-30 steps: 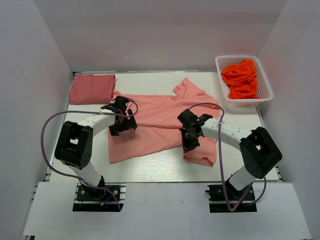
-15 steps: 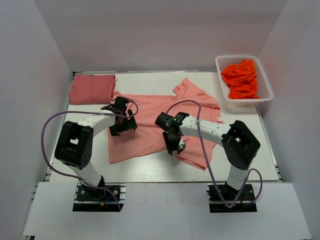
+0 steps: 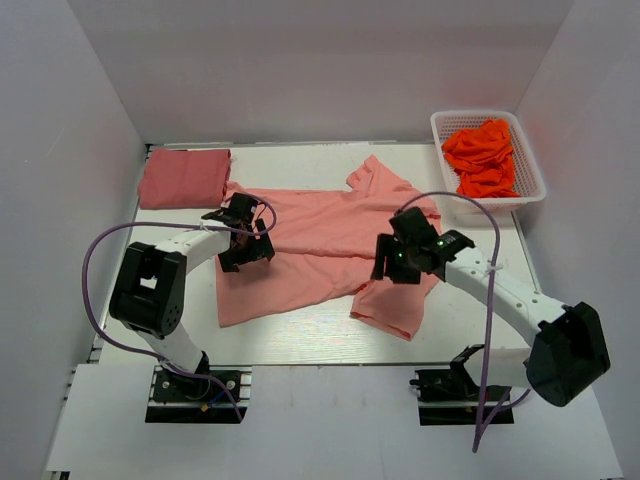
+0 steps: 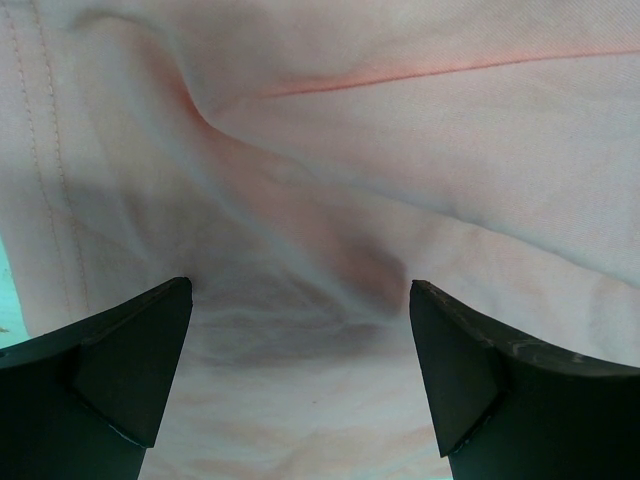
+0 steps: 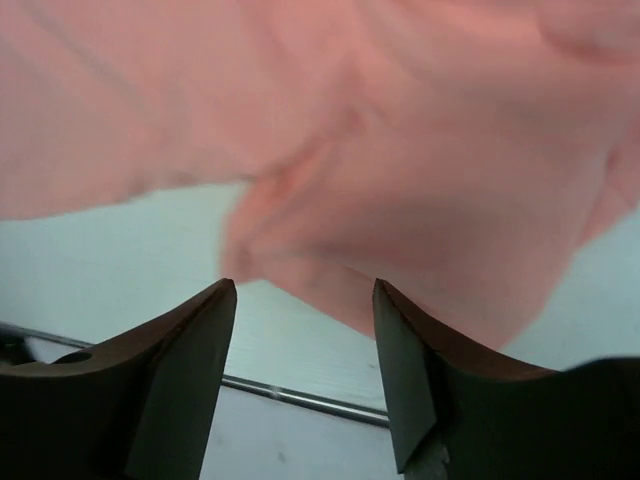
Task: Fold and stack the t-shirts
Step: Flatten out the tshirt
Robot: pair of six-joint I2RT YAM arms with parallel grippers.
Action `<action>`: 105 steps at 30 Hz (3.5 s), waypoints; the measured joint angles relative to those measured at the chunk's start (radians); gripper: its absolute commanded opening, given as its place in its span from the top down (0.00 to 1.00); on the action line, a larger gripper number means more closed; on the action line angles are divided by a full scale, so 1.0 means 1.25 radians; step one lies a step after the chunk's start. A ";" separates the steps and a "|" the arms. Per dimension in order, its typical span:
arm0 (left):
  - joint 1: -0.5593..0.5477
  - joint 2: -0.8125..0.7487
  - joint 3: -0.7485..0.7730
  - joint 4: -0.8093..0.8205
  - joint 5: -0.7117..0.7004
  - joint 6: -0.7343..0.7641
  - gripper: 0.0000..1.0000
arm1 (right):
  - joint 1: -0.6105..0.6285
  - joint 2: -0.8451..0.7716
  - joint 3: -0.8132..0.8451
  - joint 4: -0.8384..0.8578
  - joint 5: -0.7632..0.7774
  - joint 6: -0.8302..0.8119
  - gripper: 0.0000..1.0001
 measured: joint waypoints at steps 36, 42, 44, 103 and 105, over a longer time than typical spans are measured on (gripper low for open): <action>0.000 0.005 0.000 0.005 0.020 0.001 0.00 | 0.073 0.143 -0.100 -0.185 0.132 -0.012 0.93; 0.000 0.005 0.000 0.006 0.020 0.001 0.00 | 0.081 0.116 -0.051 -0.198 0.134 -0.001 0.99; 0.000 0.005 0.000 0.006 0.020 0.001 0.00 | 0.083 0.114 -0.041 -0.201 0.131 -0.002 1.00; 0.005 0.070 0.070 -0.036 -0.020 -0.001 0.00 | -0.256 0.055 -0.243 0.210 -0.074 -0.013 0.10; 0.005 0.078 0.079 -0.043 -0.030 -0.001 0.00 | -0.282 0.044 -0.259 0.230 -0.095 0.001 0.10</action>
